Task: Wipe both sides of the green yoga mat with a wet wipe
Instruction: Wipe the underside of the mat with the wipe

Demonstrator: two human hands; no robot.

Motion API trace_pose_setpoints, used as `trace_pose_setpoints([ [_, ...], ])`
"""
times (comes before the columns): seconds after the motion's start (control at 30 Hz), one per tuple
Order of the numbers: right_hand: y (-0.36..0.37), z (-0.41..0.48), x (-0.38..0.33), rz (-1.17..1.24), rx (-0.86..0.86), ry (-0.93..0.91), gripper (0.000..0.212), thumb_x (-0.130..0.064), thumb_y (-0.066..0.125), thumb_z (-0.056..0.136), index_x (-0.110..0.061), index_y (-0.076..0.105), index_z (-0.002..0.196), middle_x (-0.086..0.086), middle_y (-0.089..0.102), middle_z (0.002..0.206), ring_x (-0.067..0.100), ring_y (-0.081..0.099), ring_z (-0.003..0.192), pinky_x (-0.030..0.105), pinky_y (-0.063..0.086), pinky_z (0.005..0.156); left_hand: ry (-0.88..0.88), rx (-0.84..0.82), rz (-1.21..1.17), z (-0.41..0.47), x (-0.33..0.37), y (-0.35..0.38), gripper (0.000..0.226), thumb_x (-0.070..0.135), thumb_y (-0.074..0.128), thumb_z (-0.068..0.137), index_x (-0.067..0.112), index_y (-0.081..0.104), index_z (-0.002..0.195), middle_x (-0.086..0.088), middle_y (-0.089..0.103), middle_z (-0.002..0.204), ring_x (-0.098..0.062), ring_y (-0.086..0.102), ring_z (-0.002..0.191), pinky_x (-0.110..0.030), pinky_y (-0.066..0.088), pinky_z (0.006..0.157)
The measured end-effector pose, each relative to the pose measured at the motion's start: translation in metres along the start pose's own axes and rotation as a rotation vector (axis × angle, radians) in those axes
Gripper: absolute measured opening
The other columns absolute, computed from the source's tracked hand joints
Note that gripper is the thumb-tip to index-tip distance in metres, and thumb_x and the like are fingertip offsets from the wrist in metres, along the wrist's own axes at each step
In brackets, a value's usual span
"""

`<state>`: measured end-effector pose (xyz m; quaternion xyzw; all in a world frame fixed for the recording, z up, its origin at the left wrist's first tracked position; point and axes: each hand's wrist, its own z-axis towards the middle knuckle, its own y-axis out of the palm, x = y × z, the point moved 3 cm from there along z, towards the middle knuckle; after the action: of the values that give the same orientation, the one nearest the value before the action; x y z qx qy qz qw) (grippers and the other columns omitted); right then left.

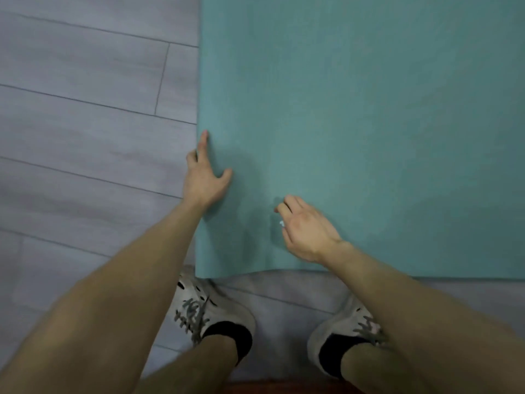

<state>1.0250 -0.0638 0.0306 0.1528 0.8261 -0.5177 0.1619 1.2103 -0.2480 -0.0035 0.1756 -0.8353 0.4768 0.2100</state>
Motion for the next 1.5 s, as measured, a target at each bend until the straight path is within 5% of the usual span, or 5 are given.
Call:
trace_pose_setpoints([
  [0.4,0.027,0.036,0.028,-0.198,0.329,-0.356,0.038,-0.011,0.051,0.095,-0.024,0.053,0.131,0.009,0.058,0.112,0.037,0.062,0.094,0.044,0.052,0.074,0.126,0.224,-0.080,0.004,-0.040,0.016,0.094,0.057,0.073,0.086,0.020,0.028,0.161,-0.008,0.054,0.154,-0.029,0.056,0.137,-0.038,0.044,0.112],
  [0.83,0.056,-0.161,-0.025,0.024,0.518,-0.061,0.031,-0.031,0.044,0.102,-0.008,0.062,0.111,0.011,0.052,0.113,0.032,0.057,0.097,0.032,0.041,0.083,-0.005,0.127,-0.156,-0.159,-0.064,0.067,0.089,0.042,0.064,0.100,0.027,0.009,0.169,-0.019,0.046,0.158,-0.040,0.050,0.141,-0.043,0.040,0.118],
  [1.03,0.067,-0.151,-0.032,0.039,0.465,0.034,0.035,-0.008,0.048,0.098,-0.009,0.066,0.128,0.009,0.050,0.128,0.035,0.062,0.109,0.042,0.052,0.098,0.000,-0.198,-0.326,-0.202,-0.063,0.093,0.088,0.022,0.083,0.091,0.037,0.024,0.155,-0.003,0.062,0.126,-0.025,0.071,0.095,-0.050,0.065,0.068],
  [1.17,0.100,-0.144,-0.022,0.010,0.470,-0.003,0.037,-0.010,0.052,0.092,-0.019,0.073,0.121,0.004,0.066,0.117,0.032,0.063,0.110,0.044,0.052,0.097,0.034,-0.147,-0.325,-0.189,-0.070,0.136,0.117,0.035,0.095,0.057,0.041,0.026,0.151,-0.016,0.067,0.129,-0.034,0.071,0.103,-0.056,0.064,0.078],
  [1.5,0.112,-0.147,0.062,0.093,0.655,0.190,0.022,-0.013,0.060,0.098,-0.015,0.078,0.111,0.009,0.054,0.104,0.033,0.056,0.101,0.036,0.051,0.082,-0.022,0.083,-0.343,-0.178,-0.084,0.132,0.101,0.031,0.090,0.074,0.031,0.031,0.156,-0.005,0.063,0.143,-0.030,0.064,0.124,-0.047,0.053,0.108],
])
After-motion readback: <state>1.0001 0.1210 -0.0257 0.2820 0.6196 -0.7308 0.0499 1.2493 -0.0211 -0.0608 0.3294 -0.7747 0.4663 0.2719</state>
